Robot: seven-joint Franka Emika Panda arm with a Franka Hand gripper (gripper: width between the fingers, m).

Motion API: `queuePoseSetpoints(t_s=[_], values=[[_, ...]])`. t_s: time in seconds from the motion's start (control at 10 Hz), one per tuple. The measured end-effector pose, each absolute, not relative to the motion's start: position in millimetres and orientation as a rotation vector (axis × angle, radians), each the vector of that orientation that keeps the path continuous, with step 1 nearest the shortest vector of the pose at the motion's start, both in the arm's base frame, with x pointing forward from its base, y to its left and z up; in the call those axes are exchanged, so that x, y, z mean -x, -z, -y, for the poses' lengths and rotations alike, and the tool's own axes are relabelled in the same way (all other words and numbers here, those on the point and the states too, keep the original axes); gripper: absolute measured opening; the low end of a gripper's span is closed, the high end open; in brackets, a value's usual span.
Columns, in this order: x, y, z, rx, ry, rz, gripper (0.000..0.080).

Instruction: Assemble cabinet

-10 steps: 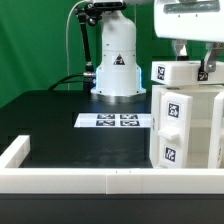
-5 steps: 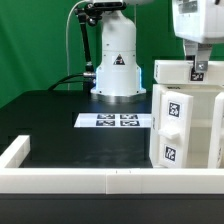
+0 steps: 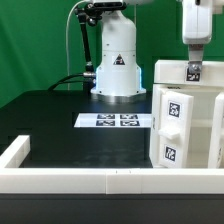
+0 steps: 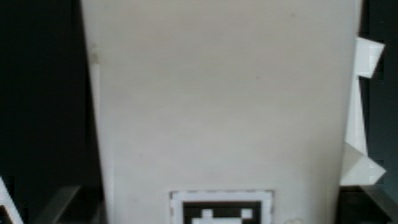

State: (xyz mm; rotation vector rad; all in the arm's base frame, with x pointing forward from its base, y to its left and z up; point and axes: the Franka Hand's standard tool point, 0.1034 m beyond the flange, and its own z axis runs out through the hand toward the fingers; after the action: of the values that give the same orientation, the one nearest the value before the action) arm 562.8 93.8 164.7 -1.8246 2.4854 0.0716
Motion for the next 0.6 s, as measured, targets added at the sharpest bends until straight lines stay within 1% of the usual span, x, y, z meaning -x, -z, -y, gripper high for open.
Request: queuePoseSetpoints(t_s=[0.4, 0.5, 0.6], values=[[-563.8, -165.2, -101.5, 1.809, -0.102, -2.459, 0.0557], [-563.7, -165.1, -102.0, 1.849, -0.102, -2.427, 0.074], [-563.9, -165.6, -102.3, 1.865, -0.108, -2.407, 0.074]])
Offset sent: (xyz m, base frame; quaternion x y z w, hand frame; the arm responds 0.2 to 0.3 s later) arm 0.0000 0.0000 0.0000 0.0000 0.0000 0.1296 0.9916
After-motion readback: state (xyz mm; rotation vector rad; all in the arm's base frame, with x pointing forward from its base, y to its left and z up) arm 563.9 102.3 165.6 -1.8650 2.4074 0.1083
